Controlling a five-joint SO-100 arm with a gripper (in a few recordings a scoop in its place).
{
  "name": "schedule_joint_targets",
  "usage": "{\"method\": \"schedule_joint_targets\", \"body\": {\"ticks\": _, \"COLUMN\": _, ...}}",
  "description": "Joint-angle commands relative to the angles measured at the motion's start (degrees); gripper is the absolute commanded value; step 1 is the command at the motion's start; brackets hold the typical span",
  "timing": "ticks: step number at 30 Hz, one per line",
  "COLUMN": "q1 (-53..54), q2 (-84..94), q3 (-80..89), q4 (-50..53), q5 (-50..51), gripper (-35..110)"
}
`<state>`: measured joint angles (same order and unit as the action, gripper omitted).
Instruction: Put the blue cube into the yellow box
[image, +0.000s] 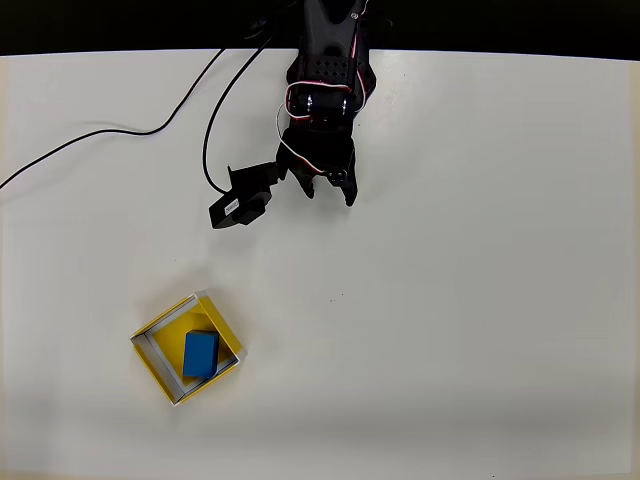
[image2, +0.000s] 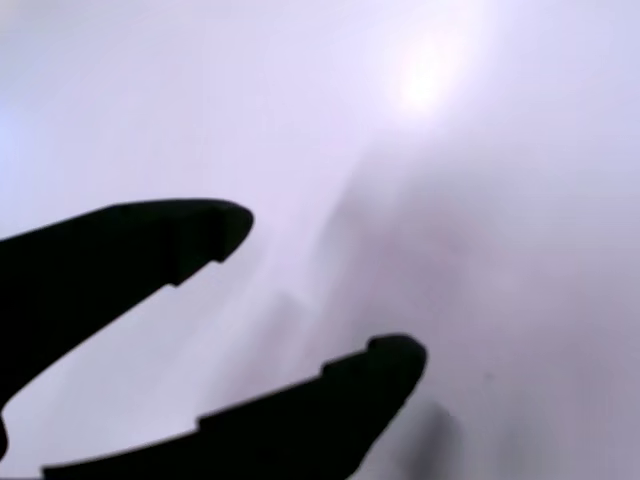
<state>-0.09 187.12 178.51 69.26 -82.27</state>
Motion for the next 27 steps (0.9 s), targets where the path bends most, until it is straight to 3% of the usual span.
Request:
{"method": "schedule_joint_targets", "body": {"ticks": 1, "q1": -0.35, "q2": 3.96, "q3": 1.49, "q4": -0.18, "q5": -1.14, "gripper": 29}}
{"method": "schedule_joint_targets", "body": {"ticks": 13, "q1": -5.71, "q2": 3.87, "q3": 1.67, "q4": -4.48, "q5": -3.52, "gripper": 17}}
{"method": "schedule_joint_targets", "body": {"ticks": 19, "q1": -12.74, "q2": 3.87, "q3": 1.67, "q4": -1.93, "q5": 0.09, "gripper": 11}}
{"method": "schedule_joint_targets", "body": {"ticks": 27, "q1": -14.06, "q2": 3.78, "q3": 1.67, "q4": 6.33, "q5": -1.67, "gripper": 2}}
